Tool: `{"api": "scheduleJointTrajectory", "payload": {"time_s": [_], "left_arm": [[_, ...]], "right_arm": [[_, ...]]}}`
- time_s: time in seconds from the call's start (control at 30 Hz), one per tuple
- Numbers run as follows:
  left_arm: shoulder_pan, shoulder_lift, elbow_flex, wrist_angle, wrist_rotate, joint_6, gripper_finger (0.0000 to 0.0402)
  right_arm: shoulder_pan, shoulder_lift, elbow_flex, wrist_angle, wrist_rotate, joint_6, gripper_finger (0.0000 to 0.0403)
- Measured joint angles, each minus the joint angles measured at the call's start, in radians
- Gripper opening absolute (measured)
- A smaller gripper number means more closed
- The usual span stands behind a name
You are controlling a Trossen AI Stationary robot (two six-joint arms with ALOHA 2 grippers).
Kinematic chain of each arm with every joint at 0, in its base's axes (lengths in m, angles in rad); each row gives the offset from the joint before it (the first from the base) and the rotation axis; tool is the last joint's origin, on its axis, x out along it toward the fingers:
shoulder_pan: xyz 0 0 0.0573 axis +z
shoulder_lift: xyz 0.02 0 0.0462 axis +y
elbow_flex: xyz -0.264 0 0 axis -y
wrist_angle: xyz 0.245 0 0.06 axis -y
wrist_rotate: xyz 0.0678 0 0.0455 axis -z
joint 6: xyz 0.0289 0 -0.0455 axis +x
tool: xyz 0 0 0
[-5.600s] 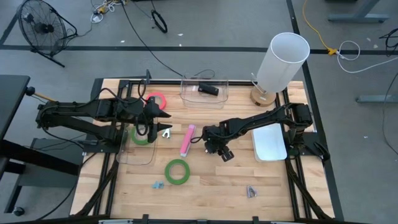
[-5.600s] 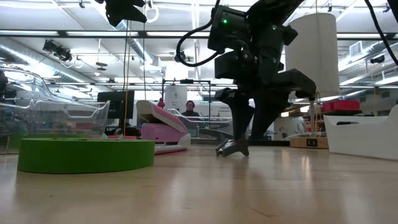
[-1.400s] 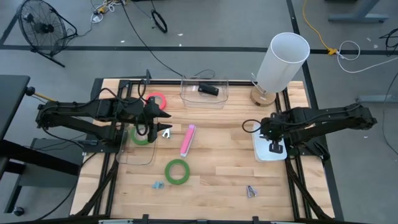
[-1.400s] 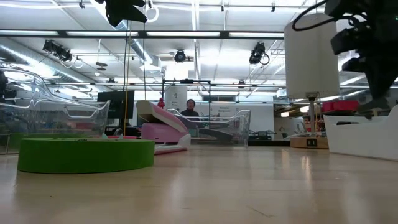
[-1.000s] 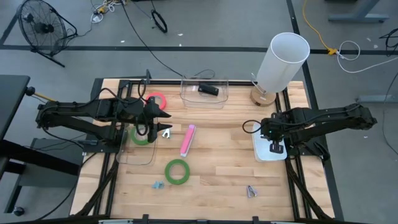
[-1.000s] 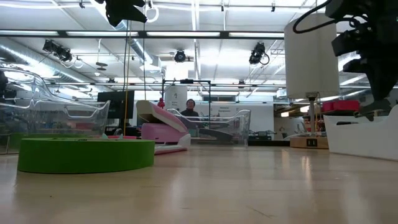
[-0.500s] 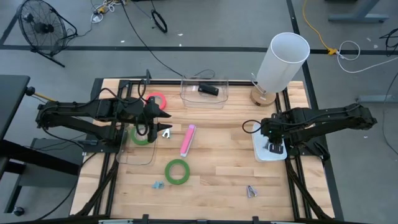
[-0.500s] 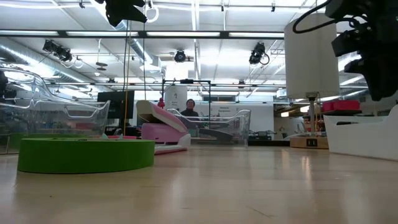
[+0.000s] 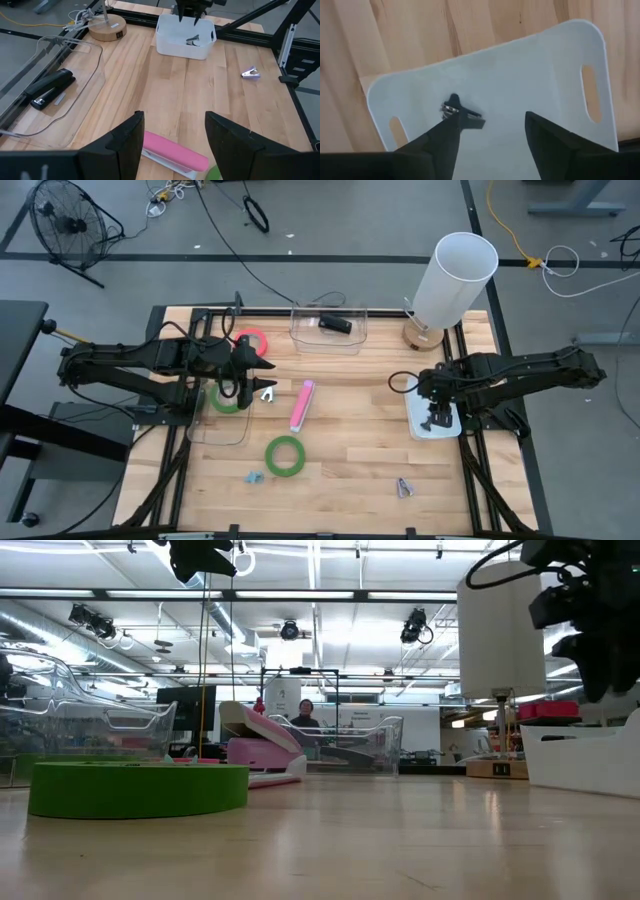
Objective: Pick and place Stapler, Stapler remover, tape
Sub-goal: Put the pink stapler into the top transparent bin
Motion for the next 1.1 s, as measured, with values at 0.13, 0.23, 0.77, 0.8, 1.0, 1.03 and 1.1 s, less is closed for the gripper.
{"api": "scheduleJointTrajectory", "payload": {"time_s": [0.13, 0.23, 0.77, 0.8, 1.0, 1.03, 1.1], "left_arm": [[0.0, 0.0, 0.0, 0.0, 0.0, 0.0, 0.0213], [0.0, 0.0, 0.0, 0.0, 0.0, 0.0, 0.0213], [0.0, 0.0, 0.0, 0.0, 0.0, 0.0, 0.0213], [0.0, 0.0, 0.0, 0.0, 0.0, 0.0, 0.0213], [0.0, 0.0, 0.0, 0.0, 0.0, 0.0, 0.0213], [0.0, 0.0, 0.0, 0.0, 0.0, 0.0, 0.0213], [0.0, 0.0, 0.0, 0.0, 0.0, 0.0, 0.0213]], "right_arm": [[0.0, 0.0, 0.0, 0.062, -0.013, 0.008, 0.0218], [0.0, 0.0, 0.0, 0.122, -0.029, 0.008, 0.0214], [0.0, 0.002, 0.0, 0.51, -0.182, 0.02, 0.0169], [0.0, 0.004, 0.0, 0.538, -0.183, 0.02, 0.0165], [0.0, 0.016, 0.0, 0.688, -0.184, 0.02, 0.0147], [0.0, 0.019, 0.0, 0.71, -0.184, 0.02, 0.0146], [0.0, 0.025, 0.0, 0.746, -0.184, 0.02, 0.0145]]}}
